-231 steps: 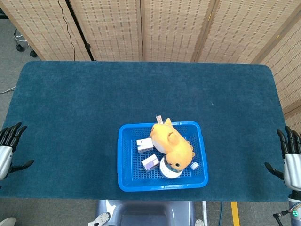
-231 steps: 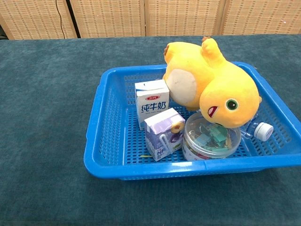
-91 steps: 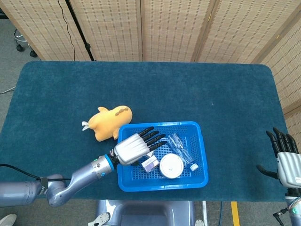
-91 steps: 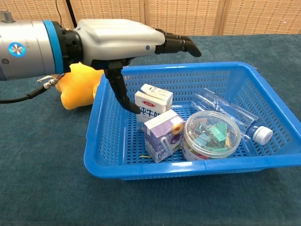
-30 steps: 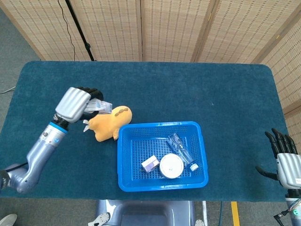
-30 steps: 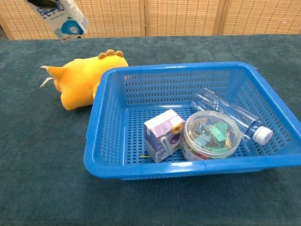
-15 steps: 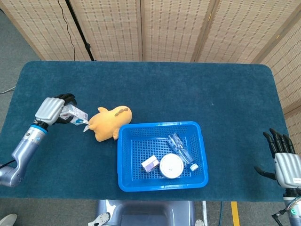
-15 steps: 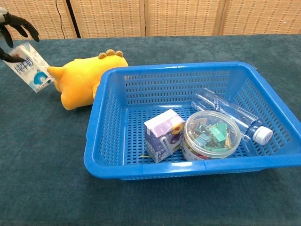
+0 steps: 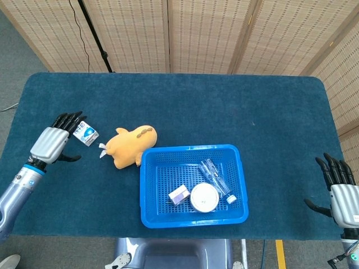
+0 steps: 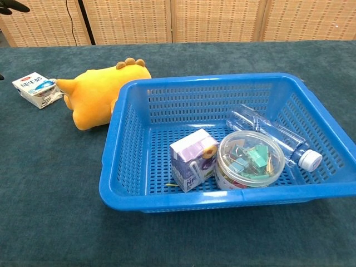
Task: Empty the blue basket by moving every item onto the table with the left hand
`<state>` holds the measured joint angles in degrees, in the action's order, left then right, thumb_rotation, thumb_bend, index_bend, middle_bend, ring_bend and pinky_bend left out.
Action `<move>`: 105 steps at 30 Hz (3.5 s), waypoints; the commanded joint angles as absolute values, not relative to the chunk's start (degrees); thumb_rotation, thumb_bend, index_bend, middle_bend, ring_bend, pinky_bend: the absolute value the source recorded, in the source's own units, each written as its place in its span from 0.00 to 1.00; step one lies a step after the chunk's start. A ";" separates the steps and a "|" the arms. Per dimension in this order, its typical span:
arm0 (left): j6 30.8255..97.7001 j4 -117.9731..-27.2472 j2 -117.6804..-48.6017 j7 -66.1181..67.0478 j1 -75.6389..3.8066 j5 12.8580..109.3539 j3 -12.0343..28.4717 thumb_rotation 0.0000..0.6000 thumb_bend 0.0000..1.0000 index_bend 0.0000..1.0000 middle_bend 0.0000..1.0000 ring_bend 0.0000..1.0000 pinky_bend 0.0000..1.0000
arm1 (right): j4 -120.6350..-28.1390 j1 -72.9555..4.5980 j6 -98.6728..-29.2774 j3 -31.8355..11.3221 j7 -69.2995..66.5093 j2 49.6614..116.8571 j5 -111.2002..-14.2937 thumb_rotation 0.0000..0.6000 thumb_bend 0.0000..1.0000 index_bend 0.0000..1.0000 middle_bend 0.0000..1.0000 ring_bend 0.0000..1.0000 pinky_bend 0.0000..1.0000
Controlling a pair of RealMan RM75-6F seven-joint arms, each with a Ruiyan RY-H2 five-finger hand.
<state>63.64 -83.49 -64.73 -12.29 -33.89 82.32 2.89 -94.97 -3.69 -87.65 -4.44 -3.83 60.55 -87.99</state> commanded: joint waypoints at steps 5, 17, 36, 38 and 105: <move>67.02 -101.19 -62.14 -14.50 -36.90 96.19 3.02 1.00 0.05 0.00 0.00 0.00 0.09 | -94.91 -4.06 -86.75 -4.41 -4.00 60.57 -87.70 1.00 0.00 0.00 0.00 0.00 0.00; 50.62 -106.52 -79.11 6.70 -47.19 81.58 7.98 1.00 0.05 0.00 0.00 0.00 0.12 | -94.17 -4.12 -86.55 -4.62 -5.65 60.19 -87.25 1.00 0.00 0.00 0.00 0.00 0.00; 47.67 -97.95 -93.93 15.04 -51.97 67.30 9.06 1.00 0.05 0.00 0.00 0.00 0.13 | -93.32 -4.08 -86.42 -5.04 -7.87 59.50 -86.36 1.00 0.00 0.00 0.00 0.00 0.00; 48.06 -97.89 -93.87 15.02 -51.76 67.43 8.71 1.00 0.05 0.00 0.00 0.00 0.14 | -93.35 -4.05 -86.47 -5.07 -7.92 59.47 -86.32 1.00 0.00 0.00 0.00 0.00 0.00; 69.13 -91.69 -64.56 -11.62 -29.57 84.01 3.43 1.00 0.42 0.66 0.51 0.57 0.70 | -95.37 -3.86 -86.70 -3.97 -6.83 59.11 -88.35 1.00 0.00 0.00 0.00 0.00 0.00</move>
<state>68.67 -100.39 -65.23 -3.68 -33.26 82.14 7.20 -95.29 -3.81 -86.79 -4.06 -7.02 59.05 -88.24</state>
